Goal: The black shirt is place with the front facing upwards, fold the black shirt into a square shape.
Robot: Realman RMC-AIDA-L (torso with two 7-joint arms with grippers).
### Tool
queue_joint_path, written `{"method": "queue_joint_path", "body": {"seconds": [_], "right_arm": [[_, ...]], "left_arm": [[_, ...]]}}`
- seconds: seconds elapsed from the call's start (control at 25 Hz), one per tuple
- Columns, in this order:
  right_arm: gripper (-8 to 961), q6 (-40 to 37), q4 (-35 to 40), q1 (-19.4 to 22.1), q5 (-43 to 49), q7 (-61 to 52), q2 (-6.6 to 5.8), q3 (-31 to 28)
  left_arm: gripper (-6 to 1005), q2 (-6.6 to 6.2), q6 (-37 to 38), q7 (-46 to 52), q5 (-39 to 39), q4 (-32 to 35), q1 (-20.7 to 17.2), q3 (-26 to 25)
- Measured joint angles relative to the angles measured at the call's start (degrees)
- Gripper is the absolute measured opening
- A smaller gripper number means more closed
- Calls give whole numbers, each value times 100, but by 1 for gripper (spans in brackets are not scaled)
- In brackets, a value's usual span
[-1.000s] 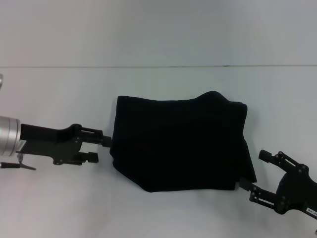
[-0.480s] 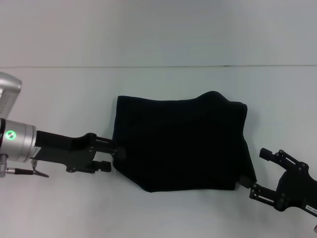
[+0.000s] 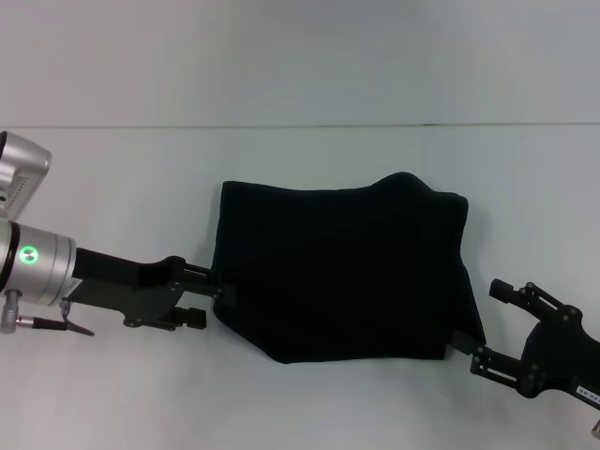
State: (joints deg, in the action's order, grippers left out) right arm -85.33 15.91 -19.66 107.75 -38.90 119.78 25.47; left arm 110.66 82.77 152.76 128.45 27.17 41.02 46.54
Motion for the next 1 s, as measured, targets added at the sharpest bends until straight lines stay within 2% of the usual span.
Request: {"method": "queue_joint_path", "body": {"seconds": [0.72,1.0], "right_arm": [[915,17,0,-3,0,-36,0,-5],[914,17,-15,-2,0,-38,0,-8]], "left_arm": [[637,55,-199,-131,206,50,125,159],[317,86,-229,-132,214,26,134,171]]}}
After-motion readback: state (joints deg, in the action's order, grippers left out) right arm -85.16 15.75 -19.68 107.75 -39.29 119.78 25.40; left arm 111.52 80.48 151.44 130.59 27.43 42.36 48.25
